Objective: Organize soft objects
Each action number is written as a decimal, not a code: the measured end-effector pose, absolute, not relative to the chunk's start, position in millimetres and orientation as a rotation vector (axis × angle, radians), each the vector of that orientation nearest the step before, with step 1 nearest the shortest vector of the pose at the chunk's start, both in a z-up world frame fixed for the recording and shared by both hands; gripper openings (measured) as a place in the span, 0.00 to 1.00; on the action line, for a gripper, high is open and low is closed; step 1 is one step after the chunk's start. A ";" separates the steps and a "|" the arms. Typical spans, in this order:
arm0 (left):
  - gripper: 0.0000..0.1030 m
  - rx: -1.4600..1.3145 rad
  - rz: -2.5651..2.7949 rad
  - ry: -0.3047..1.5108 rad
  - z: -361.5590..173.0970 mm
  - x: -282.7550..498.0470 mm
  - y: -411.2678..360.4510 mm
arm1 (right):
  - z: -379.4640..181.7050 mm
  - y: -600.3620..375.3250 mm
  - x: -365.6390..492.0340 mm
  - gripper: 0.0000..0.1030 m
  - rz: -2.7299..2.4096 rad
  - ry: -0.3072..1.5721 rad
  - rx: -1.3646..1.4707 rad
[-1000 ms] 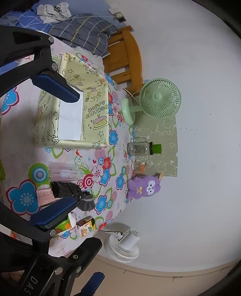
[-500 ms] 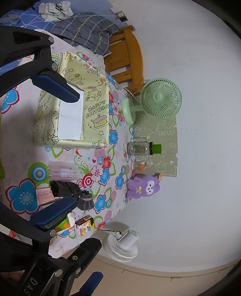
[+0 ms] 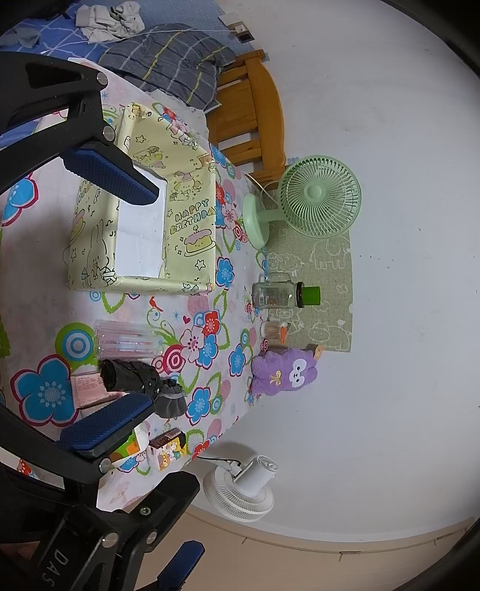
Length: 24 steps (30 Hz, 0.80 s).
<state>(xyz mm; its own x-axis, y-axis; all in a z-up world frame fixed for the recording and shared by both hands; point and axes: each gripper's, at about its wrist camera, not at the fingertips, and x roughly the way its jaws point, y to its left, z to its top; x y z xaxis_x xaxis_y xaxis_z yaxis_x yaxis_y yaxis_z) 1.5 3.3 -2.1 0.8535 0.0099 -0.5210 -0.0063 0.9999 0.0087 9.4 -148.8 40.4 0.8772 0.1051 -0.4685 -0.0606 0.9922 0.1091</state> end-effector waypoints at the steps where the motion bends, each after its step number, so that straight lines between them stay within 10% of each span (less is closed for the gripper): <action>1: 1.00 0.007 0.009 0.547 -2.1 1.4 3.2 | 40.3 -148.9 9.4 1.00 0.085 0.494 0.092; 24: 1.00 0.010 -0.022 0.537 -3.7 0.0 -6.3 | 40.3 -153.0 9.6 1.00 0.074 0.503 0.101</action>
<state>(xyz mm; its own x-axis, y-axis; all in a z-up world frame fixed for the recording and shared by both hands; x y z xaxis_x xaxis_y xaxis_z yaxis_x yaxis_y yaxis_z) 0.0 -6.3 -3.7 0.8591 -0.0179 -0.5116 0.0232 0.9997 0.0039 9.6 -153.0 40.3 0.8735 0.0952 -0.4773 -0.0457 0.9924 0.1144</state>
